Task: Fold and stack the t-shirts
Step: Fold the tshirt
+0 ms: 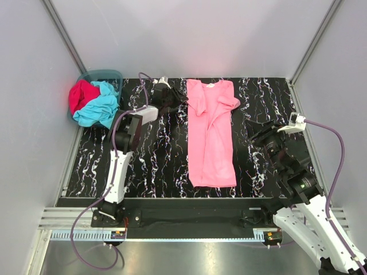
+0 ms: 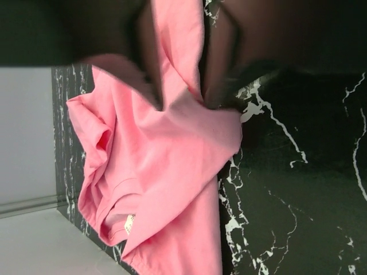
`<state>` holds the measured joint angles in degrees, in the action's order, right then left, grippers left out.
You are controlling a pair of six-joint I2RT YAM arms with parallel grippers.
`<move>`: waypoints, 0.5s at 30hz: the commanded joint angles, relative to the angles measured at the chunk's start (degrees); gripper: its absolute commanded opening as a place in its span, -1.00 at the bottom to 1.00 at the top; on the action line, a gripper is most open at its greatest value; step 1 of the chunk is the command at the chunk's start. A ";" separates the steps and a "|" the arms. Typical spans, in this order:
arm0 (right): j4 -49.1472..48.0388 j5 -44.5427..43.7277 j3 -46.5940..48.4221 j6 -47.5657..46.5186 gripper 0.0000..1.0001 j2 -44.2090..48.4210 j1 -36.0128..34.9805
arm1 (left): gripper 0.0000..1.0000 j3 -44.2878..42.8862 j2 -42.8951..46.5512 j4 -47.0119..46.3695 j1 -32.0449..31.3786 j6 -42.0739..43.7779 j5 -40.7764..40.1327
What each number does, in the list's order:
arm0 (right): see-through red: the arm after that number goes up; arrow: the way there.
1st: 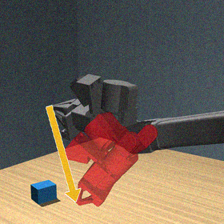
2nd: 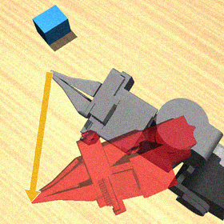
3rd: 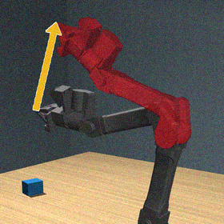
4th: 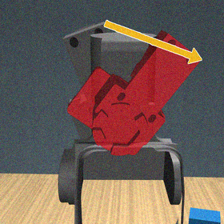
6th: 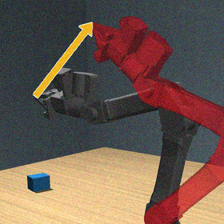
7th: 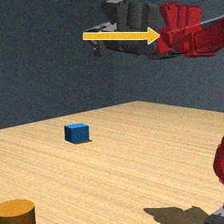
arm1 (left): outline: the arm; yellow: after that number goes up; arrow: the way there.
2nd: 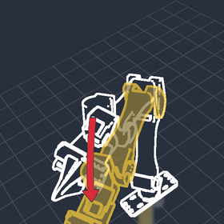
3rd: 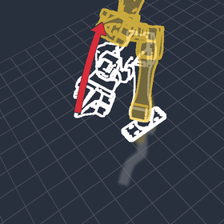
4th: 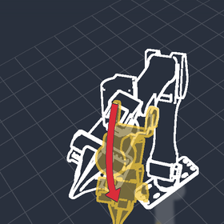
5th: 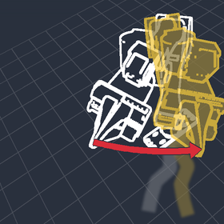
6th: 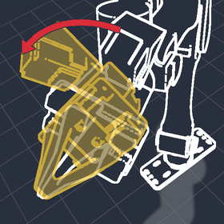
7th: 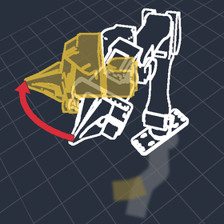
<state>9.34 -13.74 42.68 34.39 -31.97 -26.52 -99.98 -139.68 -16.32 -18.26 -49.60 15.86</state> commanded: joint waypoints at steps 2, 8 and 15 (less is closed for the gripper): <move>-1.08 1.52 0.13 0.24 -0.08 0.76 -0.28 | -0.59 -0.21 -0.33 -5.04 0.33 -0.58 2.69; -1.17 1.52 -1.01 -0.12 -0.10 1.47 -0.28 | -1.00 -0.03 -0.33 -7.32 -0.37 -1.81 4.18; -1.78 1.96 -1.98 -0.20 -0.12 0.85 -0.28 | -1.00 -3.55 -0.95 -9.87 -4.23 -3.22 7.96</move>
<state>9.32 -12.45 41.12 34.37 -30.92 -26.52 -100.29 -139.85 -21.56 -19.77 -51.88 19.97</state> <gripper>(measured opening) 0.442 0.012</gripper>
